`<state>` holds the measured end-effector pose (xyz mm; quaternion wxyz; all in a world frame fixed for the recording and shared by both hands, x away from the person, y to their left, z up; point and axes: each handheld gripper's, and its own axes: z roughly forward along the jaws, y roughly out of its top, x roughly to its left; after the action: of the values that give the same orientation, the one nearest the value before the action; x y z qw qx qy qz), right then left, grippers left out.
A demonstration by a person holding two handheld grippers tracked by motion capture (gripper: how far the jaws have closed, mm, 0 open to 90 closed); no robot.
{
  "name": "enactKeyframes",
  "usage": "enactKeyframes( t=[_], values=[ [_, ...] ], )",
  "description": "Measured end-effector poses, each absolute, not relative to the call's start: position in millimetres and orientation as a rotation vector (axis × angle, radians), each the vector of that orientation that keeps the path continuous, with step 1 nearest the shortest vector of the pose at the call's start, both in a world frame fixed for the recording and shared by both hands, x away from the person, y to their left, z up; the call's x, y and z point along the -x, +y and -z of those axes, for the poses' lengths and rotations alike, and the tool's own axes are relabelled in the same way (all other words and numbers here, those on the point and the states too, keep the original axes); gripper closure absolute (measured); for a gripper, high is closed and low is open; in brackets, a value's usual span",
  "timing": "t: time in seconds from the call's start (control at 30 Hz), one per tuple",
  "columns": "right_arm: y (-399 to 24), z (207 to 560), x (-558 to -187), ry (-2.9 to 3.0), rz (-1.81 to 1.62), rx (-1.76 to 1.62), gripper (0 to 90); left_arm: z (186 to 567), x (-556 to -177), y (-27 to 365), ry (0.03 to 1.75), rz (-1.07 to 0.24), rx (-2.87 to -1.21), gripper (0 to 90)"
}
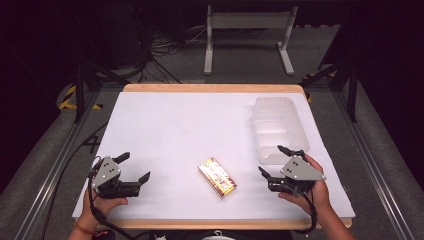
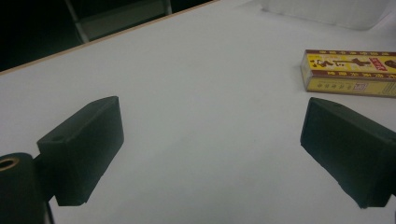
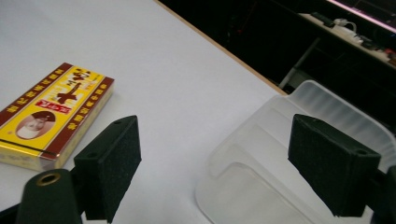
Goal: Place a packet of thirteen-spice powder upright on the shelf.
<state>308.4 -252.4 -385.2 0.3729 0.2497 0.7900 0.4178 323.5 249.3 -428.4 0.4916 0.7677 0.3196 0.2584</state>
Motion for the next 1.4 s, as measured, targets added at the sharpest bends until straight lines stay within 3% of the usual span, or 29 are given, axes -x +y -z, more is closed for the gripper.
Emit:
enactKeyframes(
  t=[0.57, 1.1, 1.4],
  values=[
    [-237.6, 390.3, -309.7, 2.124, -1.103, -0.630, 17.8, 433.3, -322.6, 244.3, 0.761, -0.617, -1.913, 6.7],
    [-171.4, 396.2, -319.8, 2.360, -1.068, -0.619, 25.0, 435.8, -320.7, 239.3, 0.755, -0.601, -1.953, 6.6],
    [-138.9, 393.1, -350.5, 2.478, -1.013, -0.768, 26.6, 436.3, -320.8, 238.5, 0.751, -0.594, -1.959, 6.6]
  ],
)
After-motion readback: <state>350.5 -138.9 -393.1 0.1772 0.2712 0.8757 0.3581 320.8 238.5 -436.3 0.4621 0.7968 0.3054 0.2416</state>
